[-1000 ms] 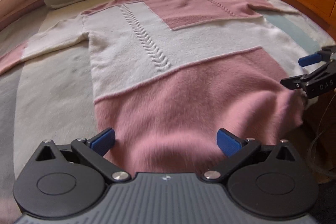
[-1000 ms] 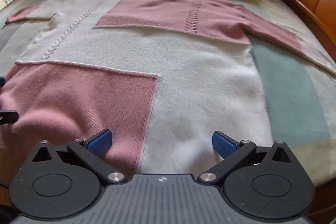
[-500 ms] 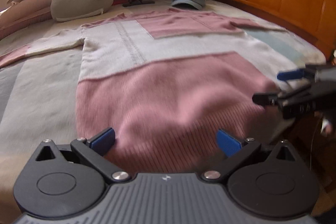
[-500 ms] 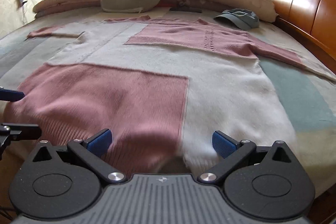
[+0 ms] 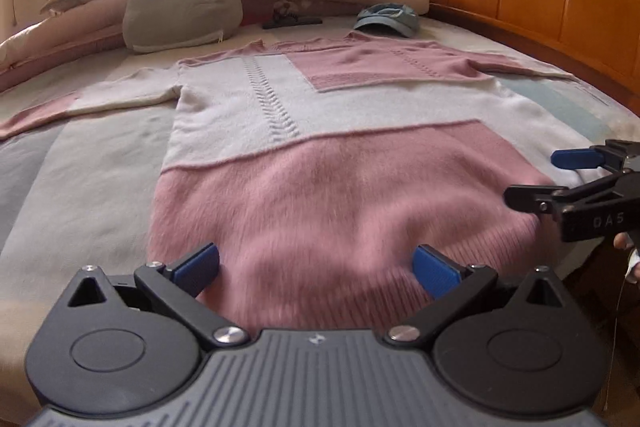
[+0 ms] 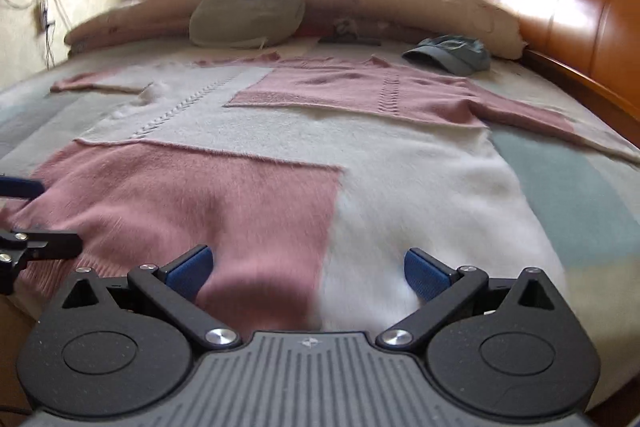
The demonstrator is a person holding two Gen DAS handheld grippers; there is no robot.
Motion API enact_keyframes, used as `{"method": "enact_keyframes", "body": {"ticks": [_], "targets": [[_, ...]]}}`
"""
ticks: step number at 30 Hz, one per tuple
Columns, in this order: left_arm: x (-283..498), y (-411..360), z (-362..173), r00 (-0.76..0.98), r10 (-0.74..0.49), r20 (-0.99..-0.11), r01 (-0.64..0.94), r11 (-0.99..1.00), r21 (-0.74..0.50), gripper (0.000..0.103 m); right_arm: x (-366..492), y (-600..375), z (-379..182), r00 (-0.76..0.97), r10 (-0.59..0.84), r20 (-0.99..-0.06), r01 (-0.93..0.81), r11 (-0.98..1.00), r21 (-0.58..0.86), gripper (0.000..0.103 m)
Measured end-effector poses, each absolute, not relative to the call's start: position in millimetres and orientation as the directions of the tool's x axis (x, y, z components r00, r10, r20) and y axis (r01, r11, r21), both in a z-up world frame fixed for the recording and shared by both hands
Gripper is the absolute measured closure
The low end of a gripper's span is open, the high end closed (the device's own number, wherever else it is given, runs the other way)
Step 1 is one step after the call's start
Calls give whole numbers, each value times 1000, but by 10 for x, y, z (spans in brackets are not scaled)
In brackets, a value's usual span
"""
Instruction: Fold clothes
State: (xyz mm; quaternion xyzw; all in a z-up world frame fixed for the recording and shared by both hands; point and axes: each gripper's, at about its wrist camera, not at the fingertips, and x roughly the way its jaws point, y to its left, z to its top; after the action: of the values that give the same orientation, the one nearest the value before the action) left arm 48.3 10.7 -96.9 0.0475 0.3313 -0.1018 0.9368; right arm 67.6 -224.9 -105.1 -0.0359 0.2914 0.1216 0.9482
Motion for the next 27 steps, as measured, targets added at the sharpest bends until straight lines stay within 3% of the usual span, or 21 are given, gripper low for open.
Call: {"method": "enact_keyframes", "body": {"ticks": [4,8,11,15,20,25,27], "targets": [[484,68,-865,758,-169,-630,253,966,46,1,530,-2358,-952,769,236,-594,-275,961,27,0],[766,-1,-788,795,-154,-586,232,971,59,1,679,-2523,-784,839,181,-513,-206,979,9,0],[882,-7,-903,761,-150,-631,202,979,10,1,910,-2647,-869,822,124,-555,-138,990,17,0],[633,64,-987,781,-147,-607,194,981,13,1,736,-2736,-1040,817,119,-564,-153,988,-14,0],[481,188,-857,783,-143,-606,180,984,-1,1,549,-2787,-954,803,135,-581,-171,985,-7,0],[706,100,-700,811,-196,-551,217,976,-27,1,755,-2535,-775,829,212,-518,-243,970,9,0],[721,93,-802,784,-213,-583,219,974,-62,1,896,-2400,-797,825,225,-519,-261,965,5,0]]}}
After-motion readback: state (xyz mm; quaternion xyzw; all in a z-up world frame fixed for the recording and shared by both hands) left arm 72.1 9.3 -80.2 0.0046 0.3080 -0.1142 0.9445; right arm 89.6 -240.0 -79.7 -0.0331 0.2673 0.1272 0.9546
